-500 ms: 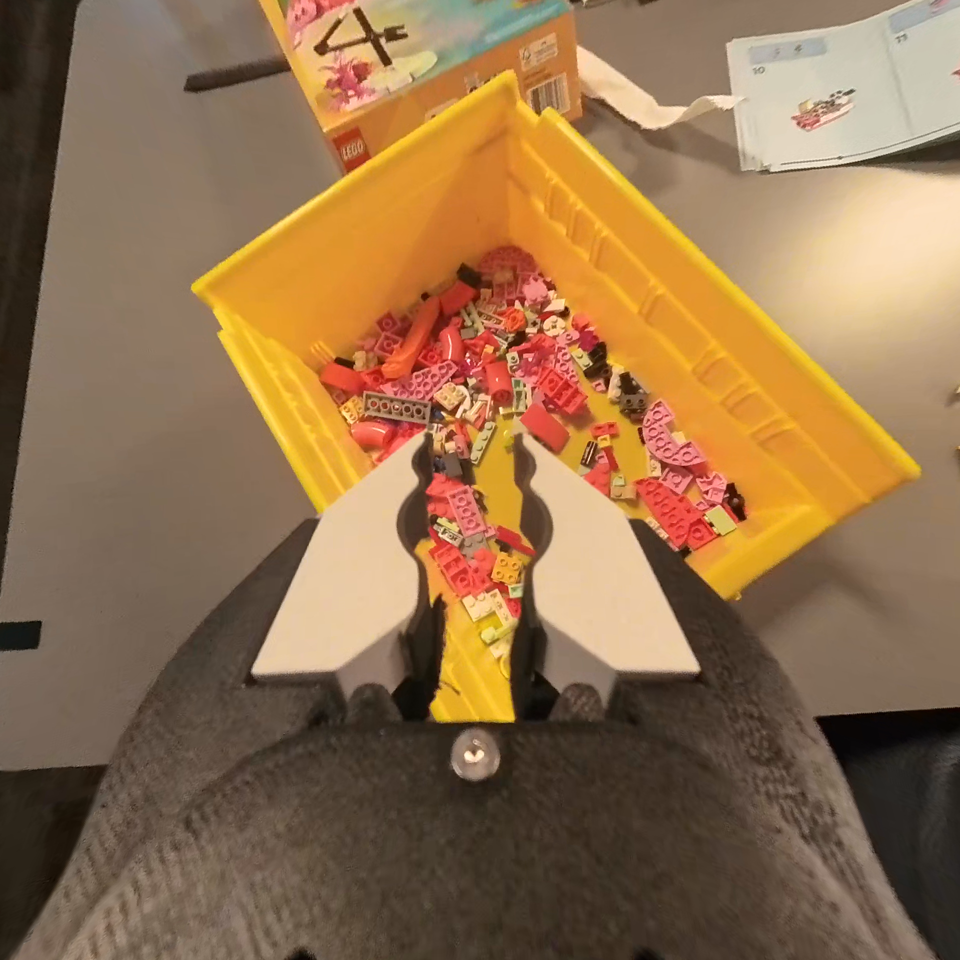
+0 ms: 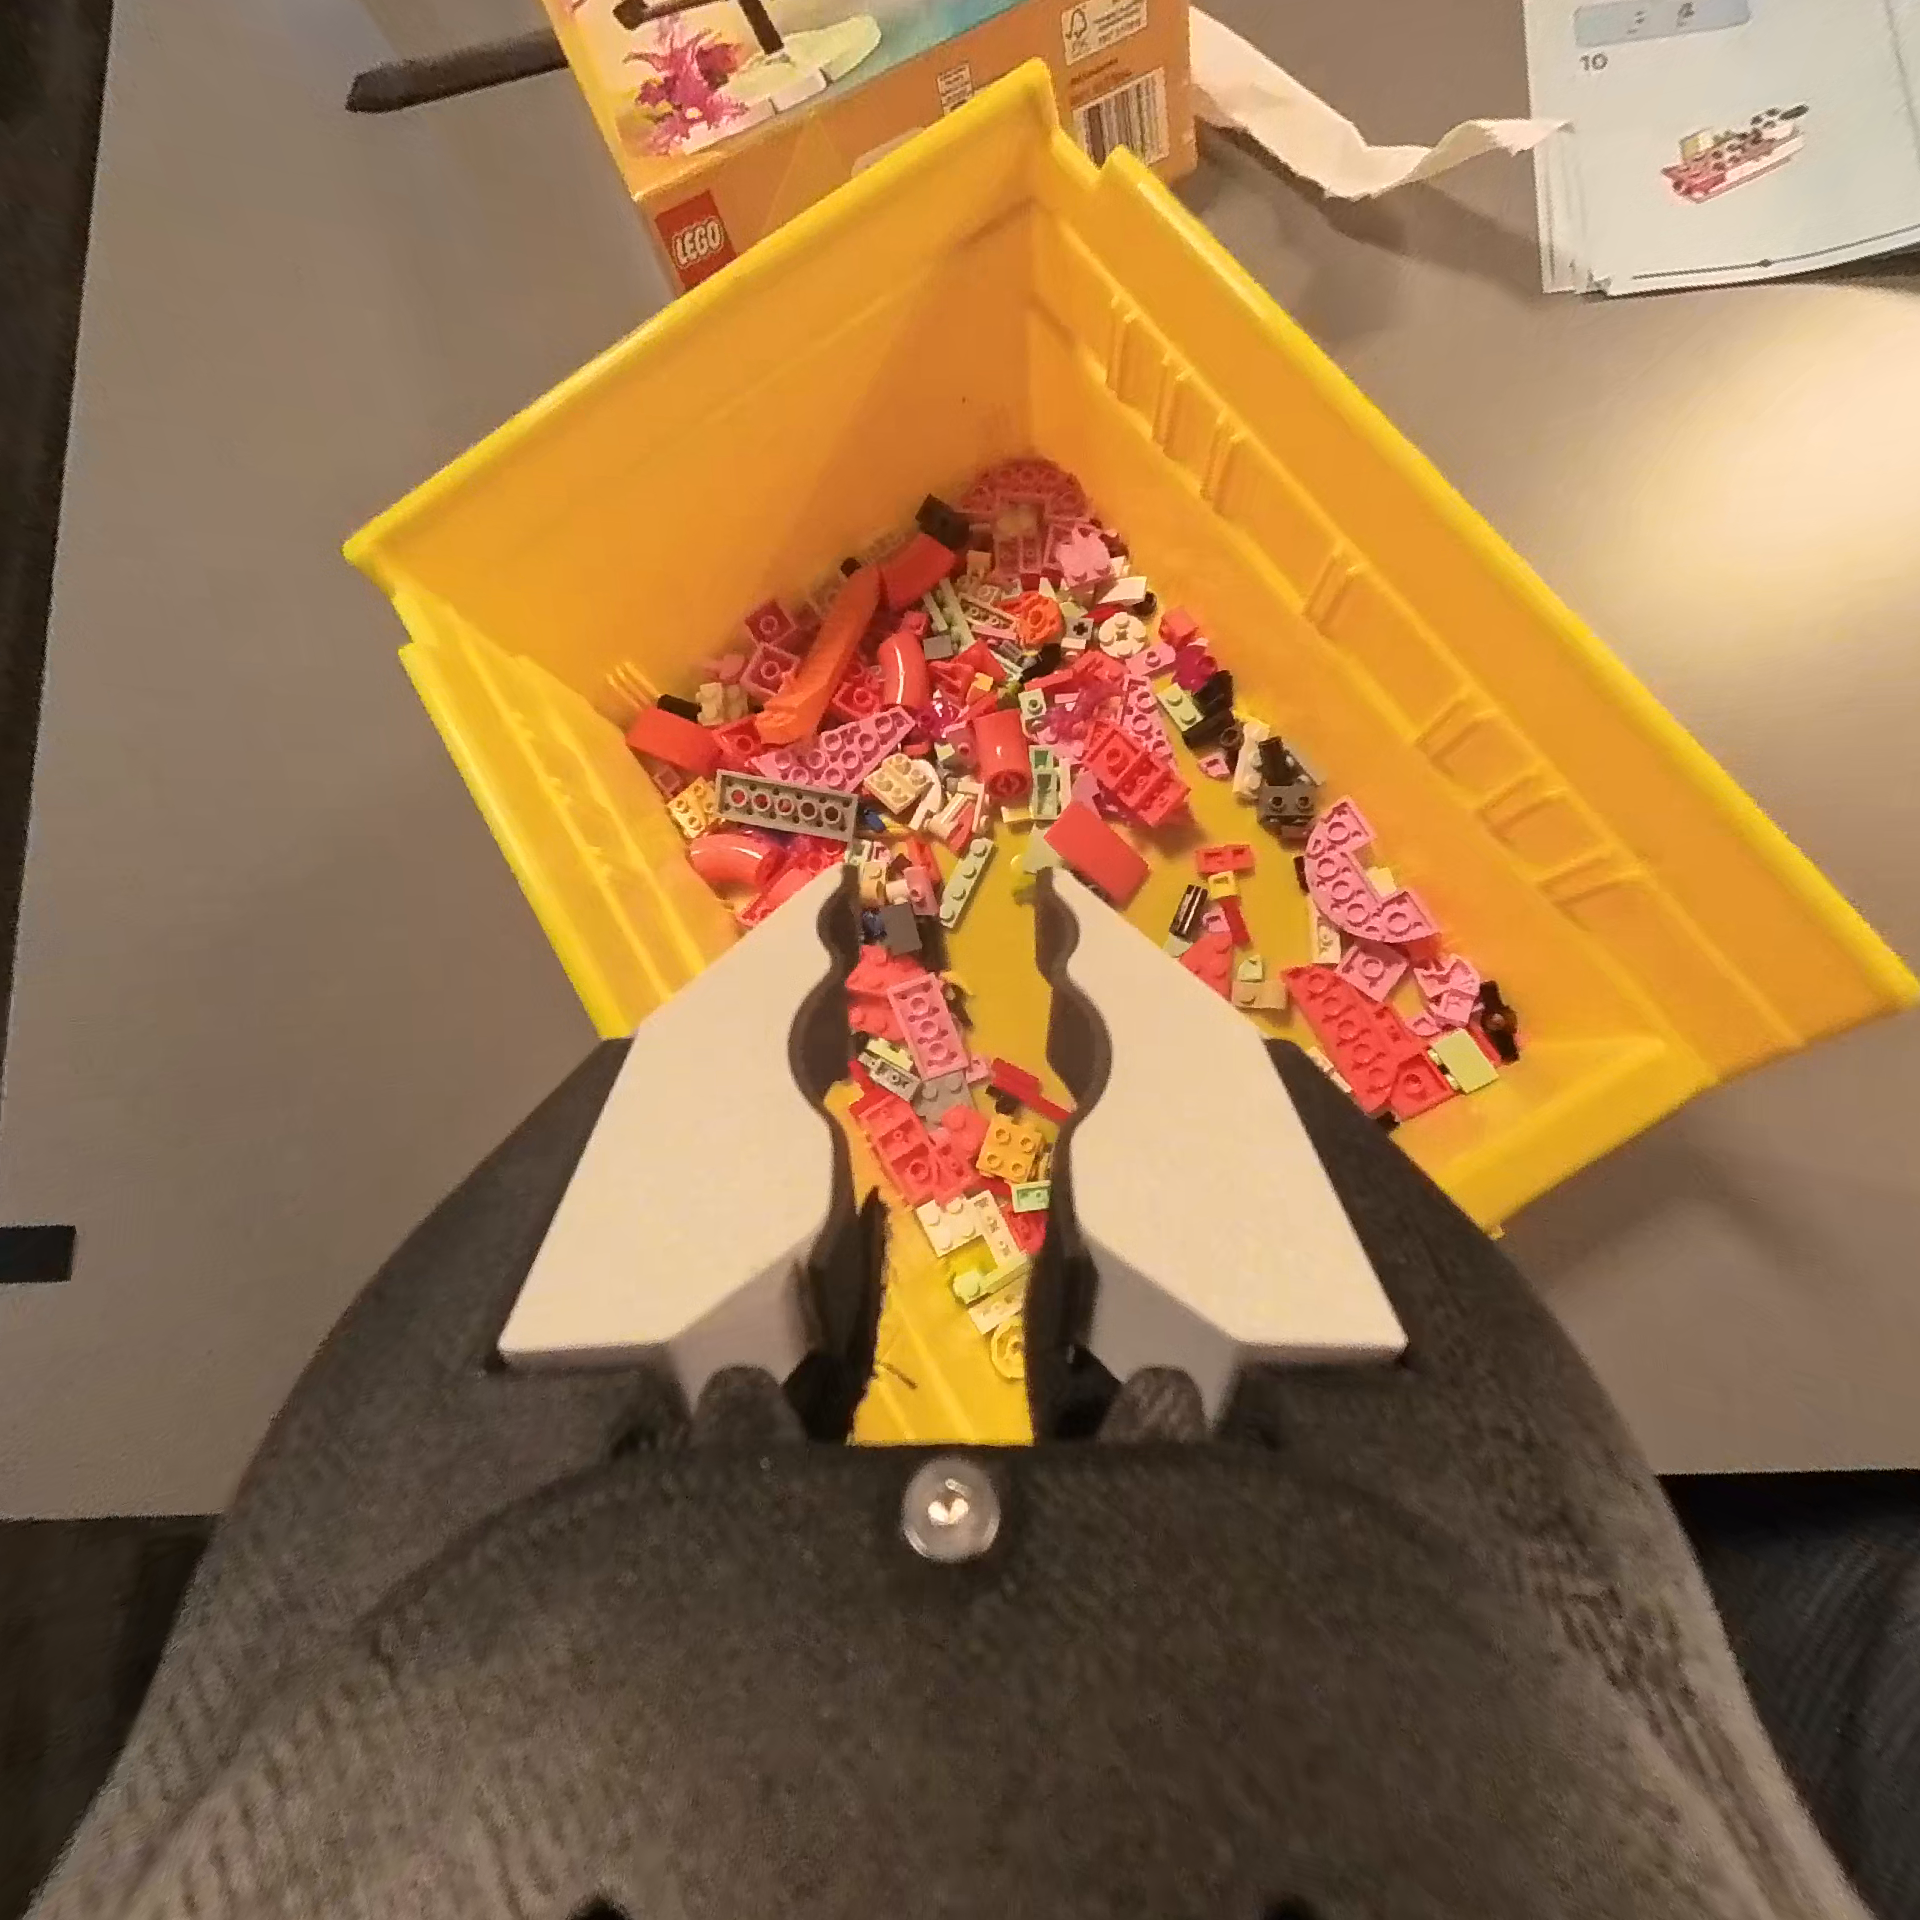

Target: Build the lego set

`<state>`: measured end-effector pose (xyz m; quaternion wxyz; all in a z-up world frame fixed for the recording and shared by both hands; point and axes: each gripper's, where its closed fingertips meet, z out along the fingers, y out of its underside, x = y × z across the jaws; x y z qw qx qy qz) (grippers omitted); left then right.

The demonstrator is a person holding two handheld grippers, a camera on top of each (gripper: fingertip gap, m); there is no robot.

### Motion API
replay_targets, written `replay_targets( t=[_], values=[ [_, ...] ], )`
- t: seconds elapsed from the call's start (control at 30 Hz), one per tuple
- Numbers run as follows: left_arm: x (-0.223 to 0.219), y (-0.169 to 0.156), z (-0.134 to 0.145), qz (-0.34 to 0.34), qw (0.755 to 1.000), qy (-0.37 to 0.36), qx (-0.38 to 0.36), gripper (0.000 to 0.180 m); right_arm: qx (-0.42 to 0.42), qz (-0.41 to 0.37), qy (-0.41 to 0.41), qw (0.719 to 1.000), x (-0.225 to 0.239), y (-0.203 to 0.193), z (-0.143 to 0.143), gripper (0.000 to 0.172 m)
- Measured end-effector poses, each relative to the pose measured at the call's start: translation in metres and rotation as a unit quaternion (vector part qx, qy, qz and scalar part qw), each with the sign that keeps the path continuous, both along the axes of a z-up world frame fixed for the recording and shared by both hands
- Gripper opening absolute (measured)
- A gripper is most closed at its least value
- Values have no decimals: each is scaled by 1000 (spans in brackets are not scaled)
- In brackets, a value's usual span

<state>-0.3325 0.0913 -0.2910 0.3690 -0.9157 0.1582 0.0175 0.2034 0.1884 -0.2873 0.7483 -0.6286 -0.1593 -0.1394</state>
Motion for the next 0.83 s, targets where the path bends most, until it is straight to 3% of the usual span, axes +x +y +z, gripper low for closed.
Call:
replay_targets(
  t=[0.13,0.27,0.33,0.4,0.47,0.6,0.73,0.83],
  values=[
    [4,0,10,1,1000,13,10,32,10,92,12,996,-48,-11,36,10],
    [21,0,20,-6,1000,10,25,40,41,236,143,960,-122,-46,108,49],
    [43,6,28,-16,999,6,47,75,63,329,192,922,-177,-77,149,64],
    [70,14,38,-30,997,0,77,112,62,401,190,894,-236,-109,180,90],
    [89,22,52,-39,992,11,119,125,49,438,174,881,-280,-133,201,122],
    [113,33,55,-29,986,92,137,135,29,483,121,867,-328,-163,218,129],
    [124,36,50,-6,981,151,121,138,-26,480,66,874,-343,-167,206,133],
    [137,40,49,0,980,156,123,137,-49,454,49,888,-339,-161,195,137]
  ],
)
